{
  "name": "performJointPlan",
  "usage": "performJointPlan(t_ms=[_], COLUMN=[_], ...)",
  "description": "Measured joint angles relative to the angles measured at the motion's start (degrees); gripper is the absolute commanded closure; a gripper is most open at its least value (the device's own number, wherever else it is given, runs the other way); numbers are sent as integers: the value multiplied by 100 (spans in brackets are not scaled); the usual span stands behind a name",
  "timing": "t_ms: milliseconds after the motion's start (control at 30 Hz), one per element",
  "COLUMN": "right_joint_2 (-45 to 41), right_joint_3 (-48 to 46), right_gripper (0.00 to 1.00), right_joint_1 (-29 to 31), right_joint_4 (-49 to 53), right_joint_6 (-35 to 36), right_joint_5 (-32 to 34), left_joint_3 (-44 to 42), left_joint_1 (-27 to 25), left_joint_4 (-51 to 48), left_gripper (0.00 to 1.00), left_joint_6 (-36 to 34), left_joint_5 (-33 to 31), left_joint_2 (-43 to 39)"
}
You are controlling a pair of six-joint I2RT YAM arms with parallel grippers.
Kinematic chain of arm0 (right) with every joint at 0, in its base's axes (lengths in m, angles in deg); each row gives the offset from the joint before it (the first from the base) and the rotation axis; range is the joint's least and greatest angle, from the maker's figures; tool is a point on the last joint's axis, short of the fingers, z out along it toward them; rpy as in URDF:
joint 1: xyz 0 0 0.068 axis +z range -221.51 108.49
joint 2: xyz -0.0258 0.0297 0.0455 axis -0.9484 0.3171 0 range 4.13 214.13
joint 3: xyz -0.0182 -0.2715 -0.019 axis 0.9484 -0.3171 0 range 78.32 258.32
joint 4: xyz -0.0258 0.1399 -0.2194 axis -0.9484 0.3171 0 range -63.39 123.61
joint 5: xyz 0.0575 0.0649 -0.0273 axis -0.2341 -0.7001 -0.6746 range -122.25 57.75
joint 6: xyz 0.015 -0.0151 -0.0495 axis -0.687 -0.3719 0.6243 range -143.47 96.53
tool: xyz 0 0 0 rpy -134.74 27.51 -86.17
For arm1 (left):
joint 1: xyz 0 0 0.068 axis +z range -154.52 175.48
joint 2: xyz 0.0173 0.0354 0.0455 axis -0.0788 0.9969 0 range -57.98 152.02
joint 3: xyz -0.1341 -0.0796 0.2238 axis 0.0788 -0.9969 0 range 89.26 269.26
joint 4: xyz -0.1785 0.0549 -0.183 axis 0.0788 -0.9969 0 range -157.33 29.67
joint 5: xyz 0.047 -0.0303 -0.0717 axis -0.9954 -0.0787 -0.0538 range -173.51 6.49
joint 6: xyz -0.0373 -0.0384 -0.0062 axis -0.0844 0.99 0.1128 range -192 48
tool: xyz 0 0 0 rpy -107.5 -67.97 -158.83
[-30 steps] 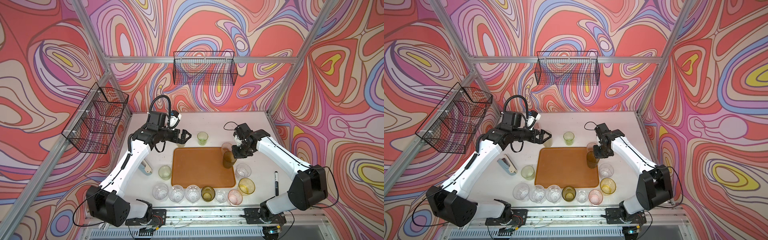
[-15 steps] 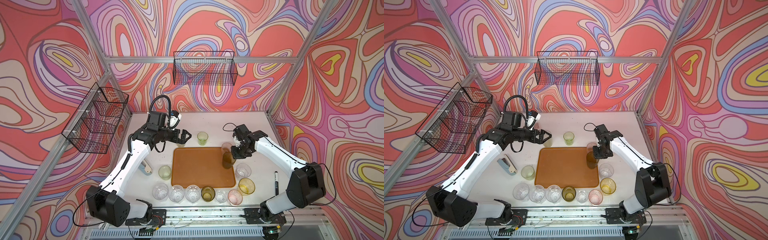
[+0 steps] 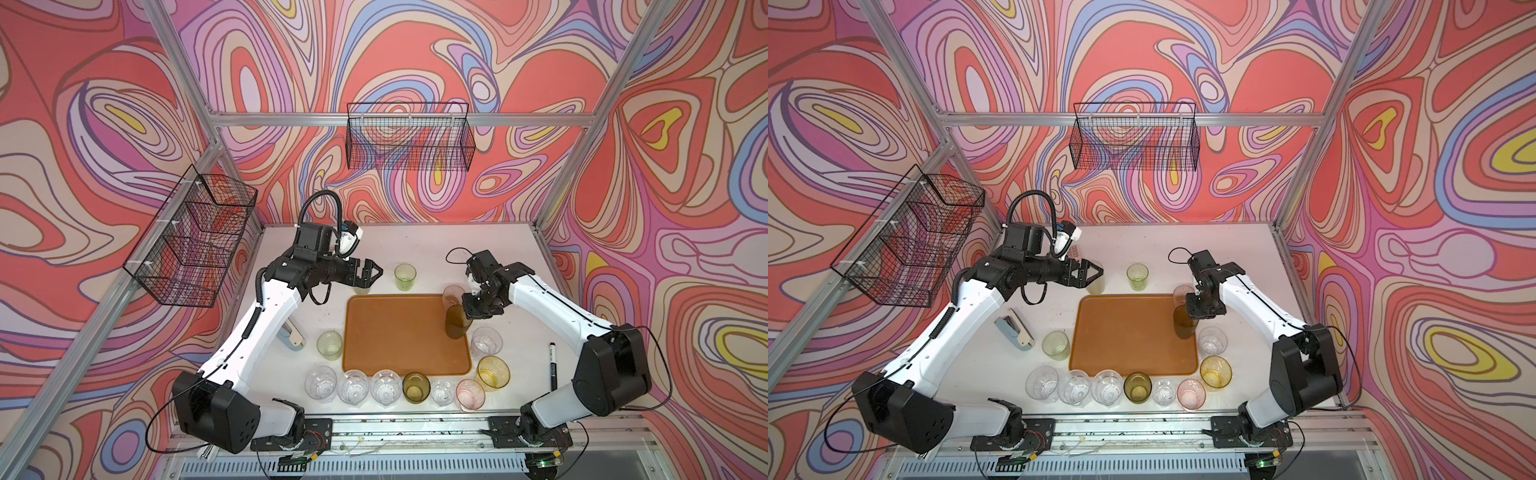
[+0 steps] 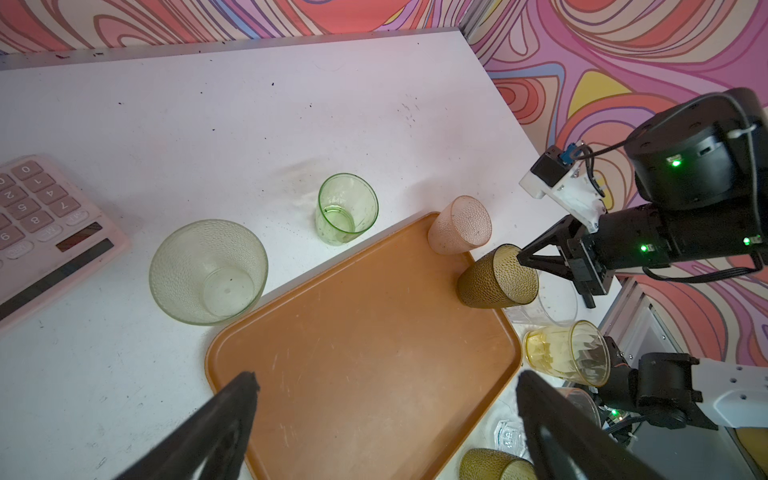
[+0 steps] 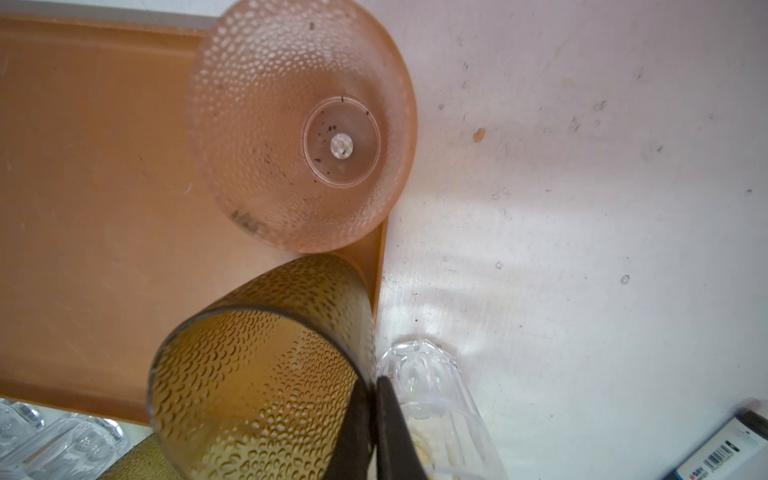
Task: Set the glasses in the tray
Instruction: 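Lower the olive glass onto the tray with the right gripper, then open the right gripper and lift it off the olive glass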
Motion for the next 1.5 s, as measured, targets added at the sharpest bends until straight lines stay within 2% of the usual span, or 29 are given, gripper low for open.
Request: performJointPlan(t_ms=[967,1233,1500], right_joint_2=[2,-28,-299], right_joint_3=[-66,81,391], right_gripper=[86,72,64], right_joint_1=[4,4,4], right_joint_4=[-39,203,629], right_joint_6=[-61,-105,-232], right_joint_5=[142,162,199], left_joint_3=[0,0,0], left_joint_1=[0,0,0], left_joint_4=[0,0,0], left_gripper=[0,0,0], left_joint_6=[0,0,-2], left_joint_5=[-15,-15,-13], left_joint_2=[0,0,0])
